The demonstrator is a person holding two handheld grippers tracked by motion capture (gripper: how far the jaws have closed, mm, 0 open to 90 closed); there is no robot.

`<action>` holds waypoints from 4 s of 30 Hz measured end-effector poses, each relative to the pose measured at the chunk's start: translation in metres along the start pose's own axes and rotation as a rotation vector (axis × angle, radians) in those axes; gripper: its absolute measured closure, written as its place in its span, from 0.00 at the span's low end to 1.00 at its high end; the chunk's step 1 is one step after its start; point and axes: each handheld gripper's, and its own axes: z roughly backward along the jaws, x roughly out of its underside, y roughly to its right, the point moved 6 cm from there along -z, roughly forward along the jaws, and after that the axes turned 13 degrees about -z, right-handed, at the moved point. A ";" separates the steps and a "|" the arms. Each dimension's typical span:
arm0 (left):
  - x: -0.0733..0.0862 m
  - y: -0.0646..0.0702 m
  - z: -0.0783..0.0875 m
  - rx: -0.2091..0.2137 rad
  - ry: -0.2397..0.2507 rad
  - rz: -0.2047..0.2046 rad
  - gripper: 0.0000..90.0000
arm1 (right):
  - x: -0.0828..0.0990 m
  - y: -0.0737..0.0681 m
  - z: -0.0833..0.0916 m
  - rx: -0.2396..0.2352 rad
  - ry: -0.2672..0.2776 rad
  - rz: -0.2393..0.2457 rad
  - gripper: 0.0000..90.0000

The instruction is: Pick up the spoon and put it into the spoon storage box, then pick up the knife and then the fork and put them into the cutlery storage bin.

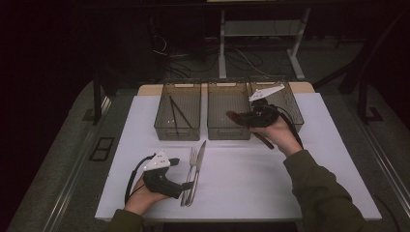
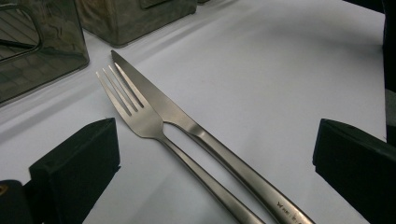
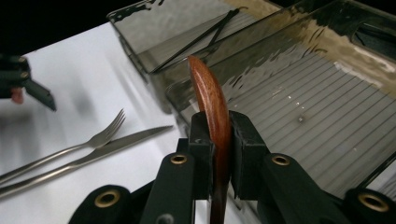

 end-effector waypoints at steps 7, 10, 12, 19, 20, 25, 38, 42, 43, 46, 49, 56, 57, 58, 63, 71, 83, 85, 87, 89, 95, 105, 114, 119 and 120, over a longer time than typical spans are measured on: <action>0.000 0.000 0.000 0.003 0.006 0.004 0.00 | -0.020 0.008 -0.006 0.025 0.026 -0.020 0.88; 0.000 0.001 0.000 0.005 0.003 0.004 0.00 | -0.032 0.012 -0.009 0.032 0.039 -0.028 0.88; -0.001 0.001 0.000 0.007 0.002 0.001 0.00 | -0.040 0.014 -0.013 0.037 0.042 -0.027 0.88; -0.002 0.001 0.000 0.006 0.019 0.006 0.00 | -0.069 0.017 -0.031 0.057 0.050 -0.036 0.88; -0.002 0.001 0.001 0.007 0.017 0.004 0.00 | -0.072 0.018 -0.034 0.059 0.051 -0.041 0.88; -0.002 0.001 0.002 0.010 0.016 0.002 0.00 | -0.082 0.023 -0.053 0.077 0.053 -0.060 0.88; -0.001 0.001 0.001 0.014 0.016 0.003 0.00 | -0.055 0.046 -0.088 0.149 -0.005 -0.118 0.72; -0.001 0.001 0.000 0.015 0.017 0.008 0.00 | -0.053 0.045 -0.076 0.138 0.025 -0.122 0.61; -0.001 0.001 0.000 0.015 0.014 0.008 0.00 | -0.051 0.043 -0.072 0.129 0.030 -0.121 0.59; 0.001 0.000 0.000 0.005 0.005 0.010 0.00 | -0.047 0.039 -0.058 0.095 0.050 -0.123 0.56; 0.001 -0.002 0.000 -0.002 0.004 0.016 0.00 | -0.039 0.032 -0.042 0.052 0.066 -0.118 0.52; 0.002 -0.002 -0.002 -0.014 -0.004 0.023 0.00 | -0.010 0.015 -0.007 0.005 0.094 -0.071 0.45; 0.001 -0.002 -0.002 -0.015 -0.005 0.024 0.00 | -0.005 0.014 -0.003 0.005 0.101 -0.067 0.44; 0.001 -0.003 -0.002 -0.016 -0.008 0.023 0.00 | 0.001 0.013 0.000 0.005 0.102 -0.064 0.43; 0.000 -0.003 -0.002 -0.022 -0.011 0.021 0.00 | 0.026 0.008 0.018 -0.009 0.100 -0.058 0.42; -0.001 -0.003 -0.001 -0.033 -0.012 0.019 0.00 | 0.064 0.002 0.040 -0.034 0.117 -0.073 0.41; -0.003 0.003 0.000 -0.045 -0.026 0.010 0.19 | 0.123 0.007 0.064 0.027 0.122 -0.099 0.32; -0.003 0.004 0.000 -0.045 -0.036 0.005 0.29 | 0.132 0.007 0.067 0.030 0.119 -0.096 0.30; -0.003 0.004 0.002 -0.041 -0.047 0.010 0.42 | 0.141 0.006 0.070 0.029 0.118 -0.092 0.29; -0.002 0.004 0.004 -0.046 -0.053 0.013 0.53 | 0.149 0.005 0.071 0.033 0.116 -0.090 0.26; -0.004 0.006 0.008 -0.036 -0.074 0.047 0.80 | 0.170 0.004 0.073 0.055 0.075 -0.060 0.21; 0.001 0.020 -0.009 0.022 -0.170 0.083 0.99 | 0.186 0.007 0.084 0.065 0.077 -0.065 0.21; 0.010 0.021 -0.016 0.017 -0.261 0.064 0.99 | 0.185 0.007 0.083 0.067 0.080 -0.059 0.21; 0.011 0.021 -0.016 0.002 -0.305 0.040 0.99 | 0.184 0.007 0.084 0.068 0.084 -0.062 0.21; 0.012 0.021 -0.015 0.000 -0.310 0.038 0.99 | 0.184 0.007 0.084 0.068 0.085 -0.062 0.21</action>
